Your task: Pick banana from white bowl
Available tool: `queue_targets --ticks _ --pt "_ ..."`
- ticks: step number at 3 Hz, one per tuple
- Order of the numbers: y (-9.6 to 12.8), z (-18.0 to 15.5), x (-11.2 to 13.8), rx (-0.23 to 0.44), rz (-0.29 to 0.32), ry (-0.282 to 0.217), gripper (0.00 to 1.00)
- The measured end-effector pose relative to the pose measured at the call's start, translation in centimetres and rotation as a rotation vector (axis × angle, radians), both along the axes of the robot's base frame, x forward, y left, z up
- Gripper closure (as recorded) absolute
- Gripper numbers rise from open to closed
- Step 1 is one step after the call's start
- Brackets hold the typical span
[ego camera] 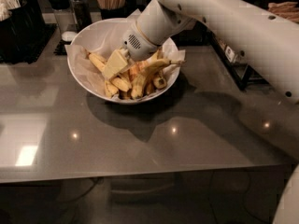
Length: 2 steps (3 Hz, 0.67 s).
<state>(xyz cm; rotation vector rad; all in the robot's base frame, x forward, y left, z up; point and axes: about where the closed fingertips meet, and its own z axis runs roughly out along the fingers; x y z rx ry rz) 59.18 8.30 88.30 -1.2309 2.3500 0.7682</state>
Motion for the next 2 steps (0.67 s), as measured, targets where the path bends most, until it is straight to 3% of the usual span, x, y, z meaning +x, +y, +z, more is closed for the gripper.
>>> queue_targets --ticks 1,2 --pt "-0.22 -0.31 -0.08 -0.014 -0.009 0.009 0.36" --pt "-0.22 -0.70 -0.24 -0.035 -0.018 0.013 0.50"
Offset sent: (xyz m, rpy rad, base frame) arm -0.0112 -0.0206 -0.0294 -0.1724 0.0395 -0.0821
